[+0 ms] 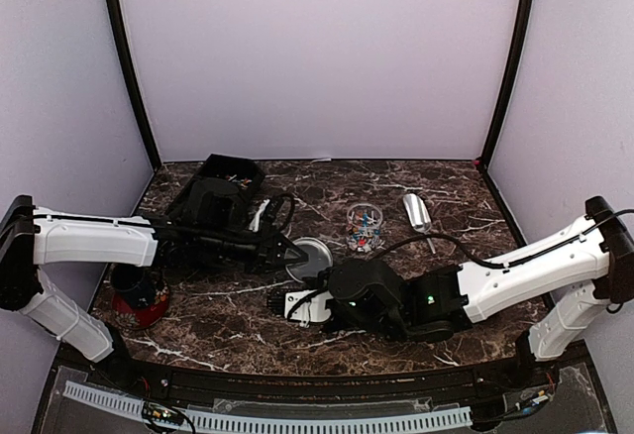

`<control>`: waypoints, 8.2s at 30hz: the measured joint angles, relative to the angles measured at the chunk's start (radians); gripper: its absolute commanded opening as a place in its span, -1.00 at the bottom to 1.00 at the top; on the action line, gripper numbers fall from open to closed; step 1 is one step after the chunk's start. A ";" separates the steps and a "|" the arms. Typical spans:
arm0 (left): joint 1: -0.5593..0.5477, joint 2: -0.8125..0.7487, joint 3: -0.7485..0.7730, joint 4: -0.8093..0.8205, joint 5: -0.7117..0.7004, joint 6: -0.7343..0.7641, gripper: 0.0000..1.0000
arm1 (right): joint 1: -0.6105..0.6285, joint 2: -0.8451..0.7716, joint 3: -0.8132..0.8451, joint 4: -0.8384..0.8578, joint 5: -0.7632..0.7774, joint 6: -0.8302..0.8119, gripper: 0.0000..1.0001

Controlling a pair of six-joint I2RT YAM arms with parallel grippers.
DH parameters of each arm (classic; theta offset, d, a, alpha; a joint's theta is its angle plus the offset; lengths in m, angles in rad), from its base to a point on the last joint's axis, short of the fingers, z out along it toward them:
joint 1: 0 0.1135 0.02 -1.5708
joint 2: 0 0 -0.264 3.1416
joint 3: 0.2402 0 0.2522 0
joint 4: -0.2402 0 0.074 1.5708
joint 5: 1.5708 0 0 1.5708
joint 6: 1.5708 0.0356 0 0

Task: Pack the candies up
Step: Pass from the left arm to the right, then pass from the right arm to the left, then place the box lid at the center of the board.

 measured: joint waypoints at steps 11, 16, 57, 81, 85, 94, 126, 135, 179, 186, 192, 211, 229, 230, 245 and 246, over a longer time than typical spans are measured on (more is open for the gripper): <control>0.000 -0.003 -0.001 0.001 0.000 -0.003 -1.00 | -0.005 0.004 0.000 0.000 0.000 0.002 -0.78; 0.000 -0.004 -0.003 0.000 0.000 -0.004 -1.00 | -0.008 0.012 0.000 0.000 -0.001 0.005 -1.00; -0.036 -0.184 0.037 -0.195 -0.137 0.248 0.74 | -0.210 -0.005 0.250 -0.457 -0.574 0.363 -1.00; -0.006 -0.471 0.013 -0.390 0.033 1.055 0.82 | -0.430 -0.131 0.190 -0.396 -1.288 0.644 -1.00; -0.020 -0.362 0.054 -0.463 0.056 1.187 0.77 | -0.441 -0.122 0.190 -0.394 -1.379 0.646 -1.00; -0.052 -0.257 0.135 -0.555 0.076 1.358 0.55 | -0.445 -0.044 0.190 -0.419 -1.513 0.647 -1.00; -0.163 -0.174 0.157 -0.584 0.114 1.430 -0.81 | -0.472 0.011 0.193 -0.293 -1.703 0.761 -1.00; -0.165 -0.174 0.157 -0.581 0.125 1.414 -0.88 | -0.481 0.017 0.192 -0.288 -1.717 0.760 -0.40; -0.111 0.349 0.041 0.146 0.237 0.267 -0.89 | -0.658 -0.433 -0.087 -0.304 -0.958 0.746 0.64; -0.103 0.498 0.123 0.151 0.228 0.201 -0.73 | -0.658 -0.457 -0.093 -0.321 -0.914 0.731 0.70; -0.102 0.535 0.155 0.150 0.218 0.181 -0.13 | -0.658 -0.463 -0.101 -0.325 -0.810 0.740 0.76; -0.078 0.385 0.200 -0.117 -0.021 0.339 0.98 | -0.863 -0.159 -0.001 -0.211 -0.661 0.949 0.86; -0.039 -0.159 0.220 -0.441 -0.525 0.576 0.98 | -0.895 0.242 0.219 -0.103 -0.778 1.037 0.96; -0.035 -0.192 0.213 -0.450 -0.550 0.585 0.98 | -0.895 0.251 0.220 -0.099 -0.797 1.044 0.96; 0.004 -0.293 0.147 -0.499 -0.754 0.716 0.98 | -0.832 0.269 0.192 0.044 -1.046 1.136 0.95; 0.006 -0.293 0.140 -0.496 -0.757 0.724 0.98 | -0.819 0.273 0.192 0.046 -1.056 1.138 0.95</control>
